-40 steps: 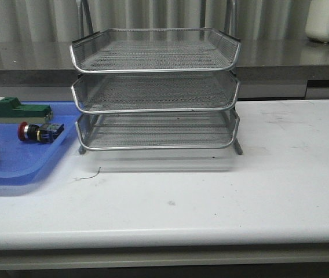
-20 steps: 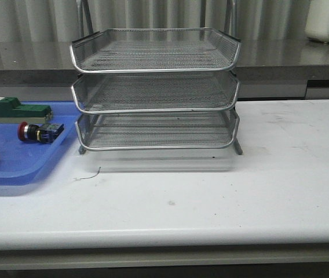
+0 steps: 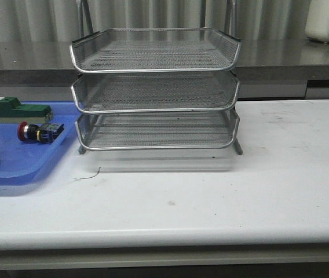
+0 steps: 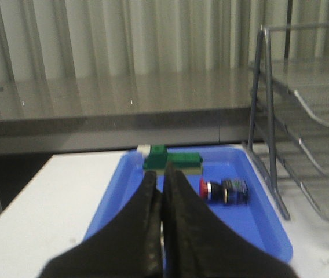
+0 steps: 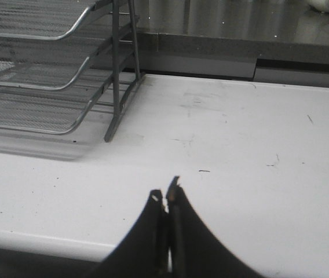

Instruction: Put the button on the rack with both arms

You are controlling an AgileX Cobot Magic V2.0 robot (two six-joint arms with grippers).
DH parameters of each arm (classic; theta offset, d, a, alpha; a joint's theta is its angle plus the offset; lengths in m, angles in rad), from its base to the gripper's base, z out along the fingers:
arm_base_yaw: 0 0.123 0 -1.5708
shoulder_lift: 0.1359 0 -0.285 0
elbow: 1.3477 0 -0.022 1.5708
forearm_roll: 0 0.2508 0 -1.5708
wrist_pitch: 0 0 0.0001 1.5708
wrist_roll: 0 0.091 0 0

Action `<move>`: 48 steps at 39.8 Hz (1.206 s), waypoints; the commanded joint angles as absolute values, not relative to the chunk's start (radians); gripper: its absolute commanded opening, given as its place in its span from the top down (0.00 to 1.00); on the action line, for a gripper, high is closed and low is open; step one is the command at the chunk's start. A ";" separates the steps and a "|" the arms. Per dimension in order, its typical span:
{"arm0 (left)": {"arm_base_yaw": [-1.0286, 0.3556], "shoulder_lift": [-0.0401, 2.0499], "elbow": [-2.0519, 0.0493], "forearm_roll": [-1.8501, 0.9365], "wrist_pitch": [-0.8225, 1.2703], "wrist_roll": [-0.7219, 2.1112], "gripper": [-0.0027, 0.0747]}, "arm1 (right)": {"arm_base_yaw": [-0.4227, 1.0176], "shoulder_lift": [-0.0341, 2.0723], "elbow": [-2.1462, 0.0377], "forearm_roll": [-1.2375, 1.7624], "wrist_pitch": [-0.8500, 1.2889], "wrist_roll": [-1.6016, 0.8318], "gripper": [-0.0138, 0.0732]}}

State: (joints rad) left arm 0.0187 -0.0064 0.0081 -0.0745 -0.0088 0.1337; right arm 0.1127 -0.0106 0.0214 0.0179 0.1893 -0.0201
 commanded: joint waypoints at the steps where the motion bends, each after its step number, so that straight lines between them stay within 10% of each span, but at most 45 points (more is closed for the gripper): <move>1: 0.022 -0.027 -0.024 -0.085 -0.169 0.127 0.99 | 0.112 -0.025 -0.063 0.025 0.091 -0.026 0.91; 18: 0.022 0.221 -0.415 -0.061 0.229 0.145 0.99 | 0.112 0.220 -0.441 0.036 0.338 -0.026 0.91; 35: 0.022 0.425 -0.470 -0.067 0.204 0.232 0.97 | 0.112 0.476 -0.514 0.104 0.338 -0.026 0.90; 40: 0.022 0.425 -0.470 -0.067 0.207 0.232 0.74 | 0.112 0.476 -0.514 0.104 0.337 -0.026 0.78; 48: 0.022 0.425 -0.470 -0.069 0.210 0.232 0.18 | 0.112 0.476 -0.513 0.104 0.340 -0.026 0.24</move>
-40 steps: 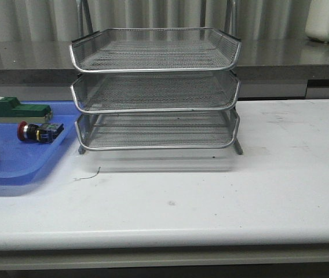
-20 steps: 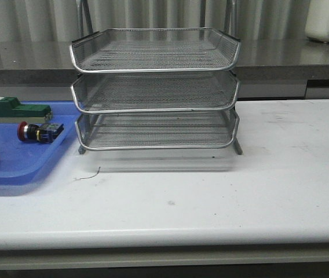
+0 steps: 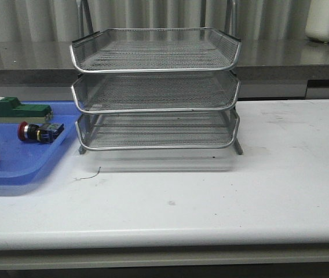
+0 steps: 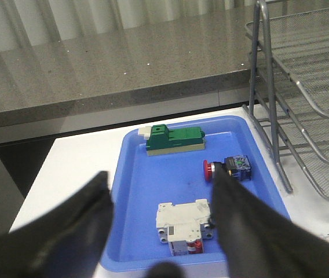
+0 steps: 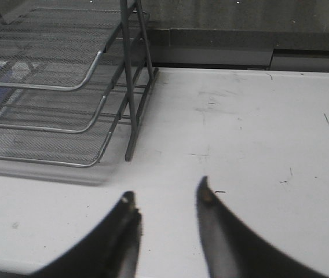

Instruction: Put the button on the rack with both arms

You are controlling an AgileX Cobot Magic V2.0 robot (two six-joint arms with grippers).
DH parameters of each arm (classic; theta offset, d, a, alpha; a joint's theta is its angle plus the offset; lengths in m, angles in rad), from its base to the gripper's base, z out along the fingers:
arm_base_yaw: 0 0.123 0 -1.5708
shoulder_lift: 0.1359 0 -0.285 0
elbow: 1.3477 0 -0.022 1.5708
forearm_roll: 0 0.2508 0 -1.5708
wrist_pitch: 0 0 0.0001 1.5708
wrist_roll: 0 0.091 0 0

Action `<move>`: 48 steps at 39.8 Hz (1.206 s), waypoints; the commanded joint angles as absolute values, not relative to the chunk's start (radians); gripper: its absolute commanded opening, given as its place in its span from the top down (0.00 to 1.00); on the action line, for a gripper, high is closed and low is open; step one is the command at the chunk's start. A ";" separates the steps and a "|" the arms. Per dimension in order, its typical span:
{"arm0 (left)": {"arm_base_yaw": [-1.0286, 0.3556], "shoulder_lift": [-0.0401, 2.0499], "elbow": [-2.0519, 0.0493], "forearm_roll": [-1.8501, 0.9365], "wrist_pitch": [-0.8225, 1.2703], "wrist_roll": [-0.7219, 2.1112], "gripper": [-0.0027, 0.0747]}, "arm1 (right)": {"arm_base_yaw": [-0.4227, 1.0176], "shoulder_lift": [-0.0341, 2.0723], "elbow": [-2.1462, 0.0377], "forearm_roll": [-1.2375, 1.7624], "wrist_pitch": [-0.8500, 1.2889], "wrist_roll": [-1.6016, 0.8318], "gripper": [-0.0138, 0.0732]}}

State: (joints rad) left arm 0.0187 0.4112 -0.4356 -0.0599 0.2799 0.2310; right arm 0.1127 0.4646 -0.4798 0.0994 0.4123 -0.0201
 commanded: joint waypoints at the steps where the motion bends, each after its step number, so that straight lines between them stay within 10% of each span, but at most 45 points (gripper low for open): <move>1: 0.022 0.425 -0.470 -0.069 0.210 0.232 0.14 | 0.112 0.476 -0.513 0.104 0.340 -0.026 0.17; 20: 0.022 0.425 -0.470 -0.069 0.210 0.232 0.21 | 0.112 0.529 -0.523 0.208 0.369 -0.026 0.10; 48: 0.022 0.425 -0.470 -0.069 0.210 0.232 0.21 | 0.112 1.382 -0.874 0.657 0.321 -0.122 0.17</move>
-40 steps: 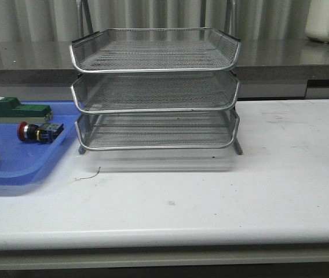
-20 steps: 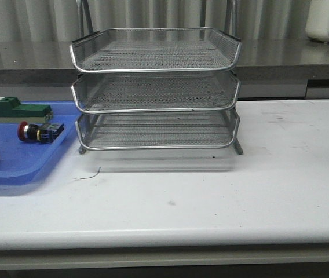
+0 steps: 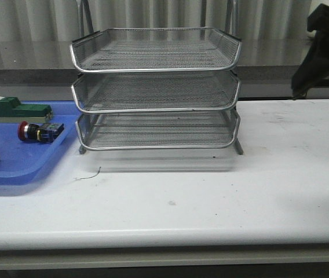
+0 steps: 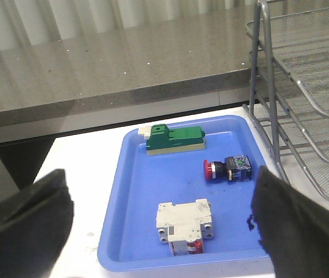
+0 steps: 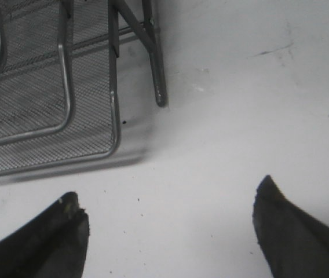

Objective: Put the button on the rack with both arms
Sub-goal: 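Reach the right gripper to the front edge of the middle wire tray and grasp it, then pull the middle wire tray out toward the robot with the right gripper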

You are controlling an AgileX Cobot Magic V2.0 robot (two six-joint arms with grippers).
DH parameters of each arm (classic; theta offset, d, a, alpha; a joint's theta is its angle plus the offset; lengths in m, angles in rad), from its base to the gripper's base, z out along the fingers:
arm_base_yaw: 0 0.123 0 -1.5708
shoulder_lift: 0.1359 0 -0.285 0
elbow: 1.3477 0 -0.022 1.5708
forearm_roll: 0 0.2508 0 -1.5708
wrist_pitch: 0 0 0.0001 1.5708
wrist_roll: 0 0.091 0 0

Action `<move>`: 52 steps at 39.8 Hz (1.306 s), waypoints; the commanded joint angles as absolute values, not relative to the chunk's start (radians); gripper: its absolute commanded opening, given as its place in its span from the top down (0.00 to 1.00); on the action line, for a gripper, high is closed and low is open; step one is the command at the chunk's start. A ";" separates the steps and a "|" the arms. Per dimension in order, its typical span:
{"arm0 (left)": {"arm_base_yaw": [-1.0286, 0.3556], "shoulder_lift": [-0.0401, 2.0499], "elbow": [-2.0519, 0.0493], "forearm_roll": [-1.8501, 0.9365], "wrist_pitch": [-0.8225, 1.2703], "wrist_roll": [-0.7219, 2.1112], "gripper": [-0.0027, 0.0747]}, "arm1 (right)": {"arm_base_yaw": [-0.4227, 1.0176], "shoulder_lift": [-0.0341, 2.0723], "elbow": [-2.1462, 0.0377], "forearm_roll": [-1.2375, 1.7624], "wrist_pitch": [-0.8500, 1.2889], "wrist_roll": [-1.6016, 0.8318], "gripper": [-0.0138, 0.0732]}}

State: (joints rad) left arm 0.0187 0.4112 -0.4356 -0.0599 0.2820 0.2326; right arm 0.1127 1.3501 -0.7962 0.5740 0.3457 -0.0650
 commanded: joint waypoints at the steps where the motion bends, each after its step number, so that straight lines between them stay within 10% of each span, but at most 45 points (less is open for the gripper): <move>1: 0.022 0.425 -0.470 -0.069 0.210 0.232 0.21 | 0.112 1.407 -0.895 0.695 0.338 -0.153 0.17; 14: 0.022 0.425 -0.470 -0.069 0.210 0.232 0.21 | 0.111 1.611 -1.021 1.302 0.502 -0.649 0.19; 20: 0.022 0.425 -0.470 -0.069 0.210 0.232 0.21 | 0.111 1.668 -1.028 1.465 0.534 -0.778 0.38; 52: 0.022 0.425 -0.470 -0.069 0.210 0.232 0.21 | 0.111 1.798 -1.089 1.675 0.615 -0.893 0.76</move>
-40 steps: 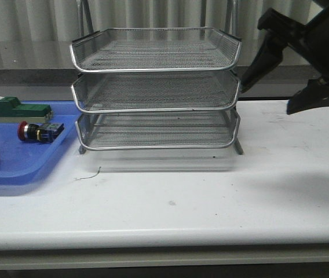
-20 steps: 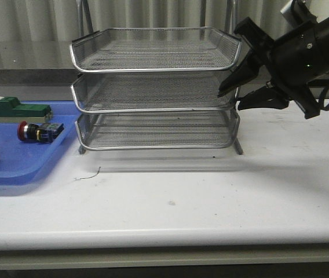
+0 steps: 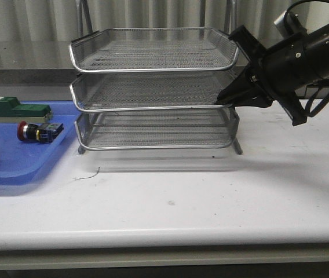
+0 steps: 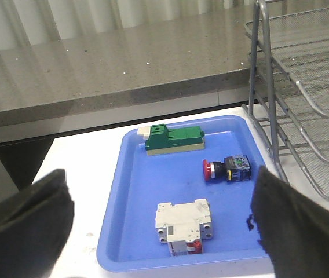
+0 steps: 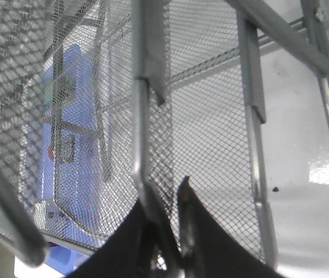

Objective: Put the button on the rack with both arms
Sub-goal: 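Pull the middle wire tray out toward the robot with the right gripper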

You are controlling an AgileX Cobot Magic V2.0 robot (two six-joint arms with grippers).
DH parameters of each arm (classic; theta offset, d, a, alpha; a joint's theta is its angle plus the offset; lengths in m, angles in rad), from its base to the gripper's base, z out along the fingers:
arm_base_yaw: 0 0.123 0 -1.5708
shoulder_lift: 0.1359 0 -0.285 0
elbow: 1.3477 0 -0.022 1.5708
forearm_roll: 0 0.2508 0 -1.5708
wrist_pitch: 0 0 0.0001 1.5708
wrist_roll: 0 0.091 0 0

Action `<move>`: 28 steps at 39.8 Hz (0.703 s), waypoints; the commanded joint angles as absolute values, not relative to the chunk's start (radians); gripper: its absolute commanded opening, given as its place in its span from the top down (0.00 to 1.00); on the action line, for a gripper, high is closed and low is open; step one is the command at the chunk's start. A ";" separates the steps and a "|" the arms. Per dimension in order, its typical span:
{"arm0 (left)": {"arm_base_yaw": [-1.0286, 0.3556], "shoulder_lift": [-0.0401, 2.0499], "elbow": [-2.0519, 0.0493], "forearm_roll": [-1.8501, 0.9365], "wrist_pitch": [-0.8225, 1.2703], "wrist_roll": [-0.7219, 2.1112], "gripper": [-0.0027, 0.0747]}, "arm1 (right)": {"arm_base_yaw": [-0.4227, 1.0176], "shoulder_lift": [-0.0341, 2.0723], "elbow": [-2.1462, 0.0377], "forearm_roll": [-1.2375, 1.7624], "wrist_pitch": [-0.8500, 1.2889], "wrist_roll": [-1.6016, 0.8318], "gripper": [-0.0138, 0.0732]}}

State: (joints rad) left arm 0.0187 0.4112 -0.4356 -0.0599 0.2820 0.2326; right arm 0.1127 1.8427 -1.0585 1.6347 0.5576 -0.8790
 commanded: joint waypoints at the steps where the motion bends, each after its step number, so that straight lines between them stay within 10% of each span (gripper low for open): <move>1: 0.022 0.425 -0.470 -0.069 0.210 0.232 0.21 | 0.111 1.798 -1.087 1.675 0.618 -0.893 0.76; 28: 0.022 0.425 -0.470 -0.069 0.210 0.232 0.21 | 0.111 1.577 -0.666 1.792 0.694 -1.198 0.77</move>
State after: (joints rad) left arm 0.0187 0.4112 -0.4356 -0.0599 0.2820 0.2326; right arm 0.1127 1.6450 -0.7012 1.7700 0.6355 -1.1435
